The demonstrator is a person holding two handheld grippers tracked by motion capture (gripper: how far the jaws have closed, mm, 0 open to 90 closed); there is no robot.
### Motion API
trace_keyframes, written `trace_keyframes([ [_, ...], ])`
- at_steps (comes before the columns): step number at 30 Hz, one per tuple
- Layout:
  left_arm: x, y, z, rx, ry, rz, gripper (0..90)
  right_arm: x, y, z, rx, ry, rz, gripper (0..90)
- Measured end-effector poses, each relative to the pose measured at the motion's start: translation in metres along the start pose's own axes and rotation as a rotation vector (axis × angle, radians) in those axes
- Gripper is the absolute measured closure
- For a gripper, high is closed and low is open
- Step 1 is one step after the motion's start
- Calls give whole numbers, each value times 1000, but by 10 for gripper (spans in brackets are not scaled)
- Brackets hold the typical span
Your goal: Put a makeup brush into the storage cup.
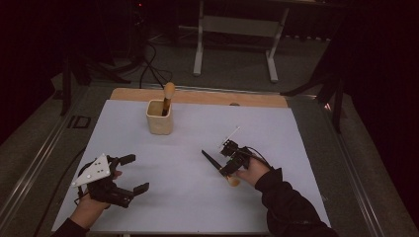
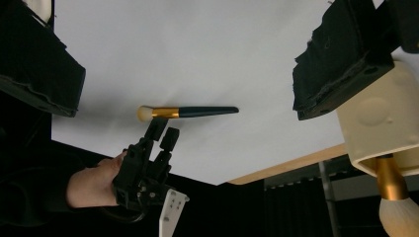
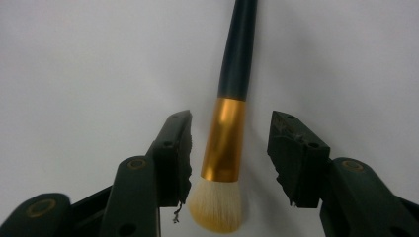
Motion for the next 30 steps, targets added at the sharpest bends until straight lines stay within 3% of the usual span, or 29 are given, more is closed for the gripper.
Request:
trace_keyframes([
  [12, -1, 0, 0, 0, 1, 0, 3, 3, -17, 4, -83, 5, 18, 540],
  [20, -1, 0, 0, 1, 1, 2, 3, 4, -21, 5, -98, 15, 43, 575],
  [26, 0, -2, 1, -2, 0, 6, 3, 2, -22, 5, -118, 59, 106, 582],
  [30, -1, -2, 1, -4, 0, 6, 3, 1, -23, 5, -123, 59, 103, 602],
])
Point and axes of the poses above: each handheld gripper's, and its own axes: y roughly backward along the jaws, z roughly out of its underside, x roughly to its right, the point moved 10 cm from there along -y, roughly forward along the jaws, and after that the axes turned 4 degrees about -y, right-handed, at the moved point
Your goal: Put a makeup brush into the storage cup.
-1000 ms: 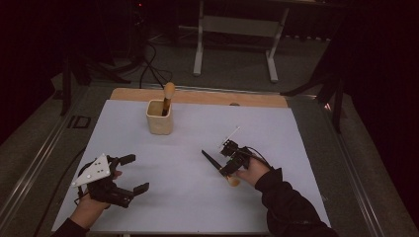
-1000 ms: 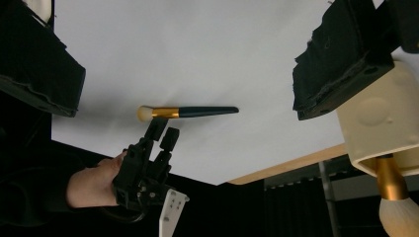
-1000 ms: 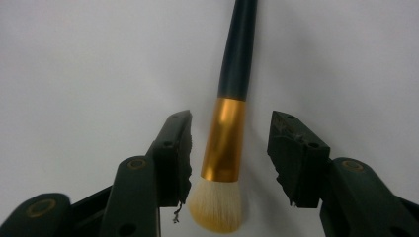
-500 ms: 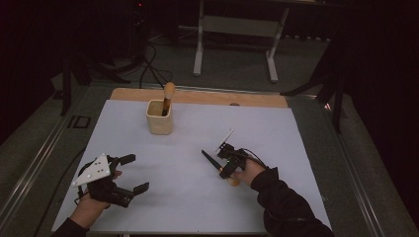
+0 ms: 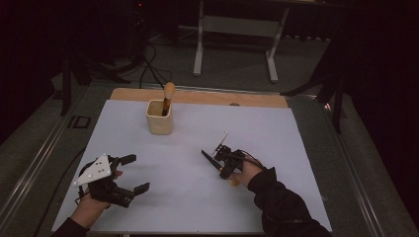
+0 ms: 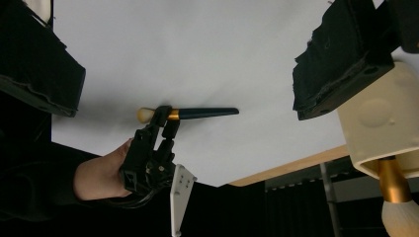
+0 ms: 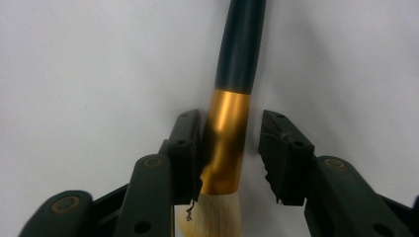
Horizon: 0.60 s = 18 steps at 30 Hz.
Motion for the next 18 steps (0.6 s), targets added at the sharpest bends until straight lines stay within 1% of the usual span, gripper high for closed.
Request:
trace_keyframes([
  [4, 0, 0, 0, -1, 1, 0, 3, 0, 0, 0, -9, 0, -1, 617],
  [10, -1, 0, 0, 0, 1, -2, 3, 0, 0, 0, -4, -14, 1, 633],
  [12, -1, 0, 0, -1, 3, -1, 3, 0, 0, 0, -6, -15, 9, 649],
  [15, -1, 0, 1, -3, 1, -2, 3, 0, 0, -1, -7, -20, 12, 702],
  [17, -1, 0, 1, -4, 2, -3, 4, -1, 0, -1, -11, -26, 17, 707],
  [18, -2, 0, 1, -3, 3, -3, 3, -1, 0, -1, -9, -22, 21, 709],
])
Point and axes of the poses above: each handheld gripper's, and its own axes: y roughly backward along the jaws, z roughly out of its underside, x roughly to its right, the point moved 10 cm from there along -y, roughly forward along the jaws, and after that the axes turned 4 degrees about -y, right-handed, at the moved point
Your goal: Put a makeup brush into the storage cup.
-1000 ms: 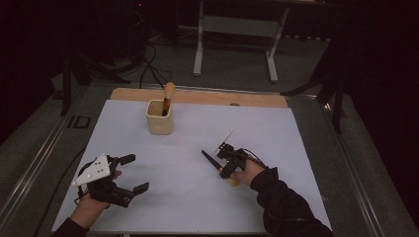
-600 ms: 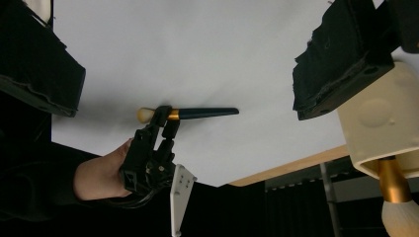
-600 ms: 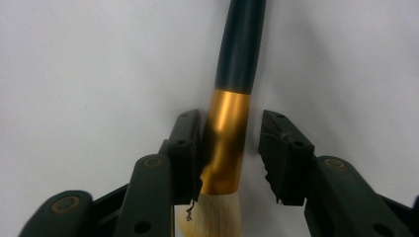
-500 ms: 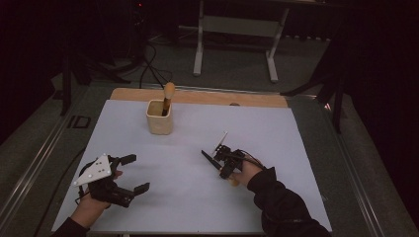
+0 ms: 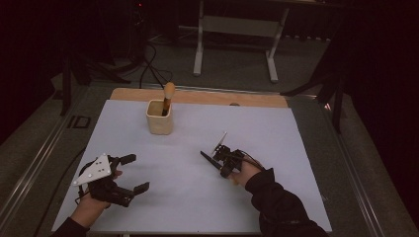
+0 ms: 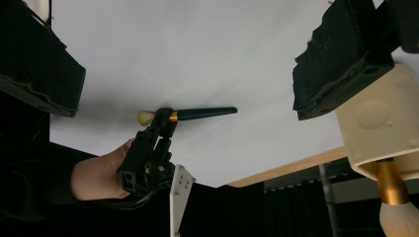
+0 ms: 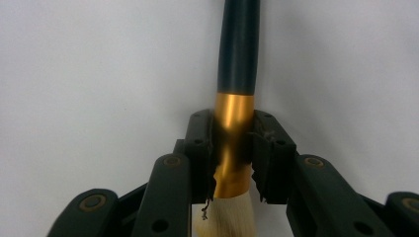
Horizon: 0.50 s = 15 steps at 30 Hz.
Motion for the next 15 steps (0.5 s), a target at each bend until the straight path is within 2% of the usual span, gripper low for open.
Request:
trace_keyframes([
  [6, -1, 1, 0, 2, 1, -1, 3, -1, 1, 0, -12, 17, 4, 714],
  [15, -2, 1, 0, 2, 6, -3, 3, 7, 20, -3, 45, 8, -55, 716],
])
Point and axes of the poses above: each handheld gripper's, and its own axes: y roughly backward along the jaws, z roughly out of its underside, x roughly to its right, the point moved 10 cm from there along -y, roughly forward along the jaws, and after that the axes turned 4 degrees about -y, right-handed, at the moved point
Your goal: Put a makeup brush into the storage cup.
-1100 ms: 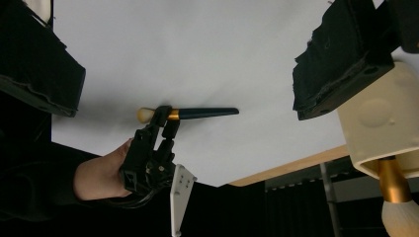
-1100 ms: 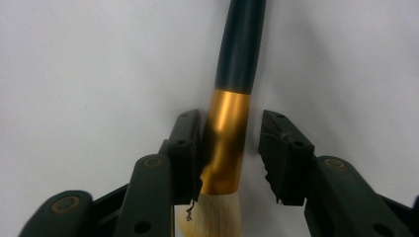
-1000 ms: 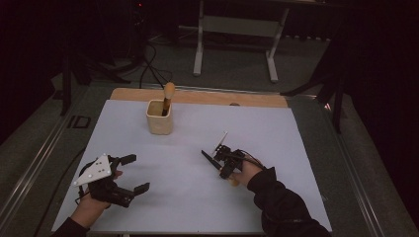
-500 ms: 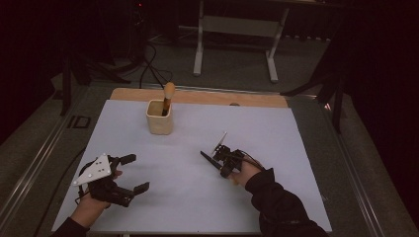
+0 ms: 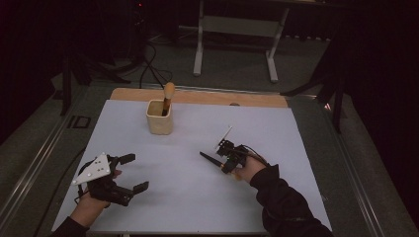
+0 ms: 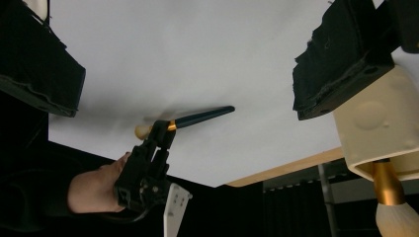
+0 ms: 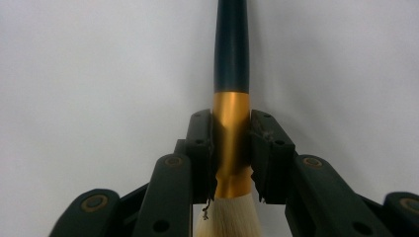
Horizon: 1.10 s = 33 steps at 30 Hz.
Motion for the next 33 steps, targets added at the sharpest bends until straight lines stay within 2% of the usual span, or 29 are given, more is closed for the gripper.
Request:
trace_keyframes([
  [15, 0, 0, 0, -1, -1, -2, 3, 8, 25, -7, 77, -15, -17, 718],
  [24, 0, -1, 0, -2, 0, 0, 3, 9, 36, -9, 91, 11, -19, 718],
  [28, 0, -1, 0, -7, -5, 0, 3, 8, 41, -11, 103, 0, -36, 719],
  [33, 1, -2, 0, -7, -6, 4, 3, 7, 47, -14, 119, 2, -34, 718],
])
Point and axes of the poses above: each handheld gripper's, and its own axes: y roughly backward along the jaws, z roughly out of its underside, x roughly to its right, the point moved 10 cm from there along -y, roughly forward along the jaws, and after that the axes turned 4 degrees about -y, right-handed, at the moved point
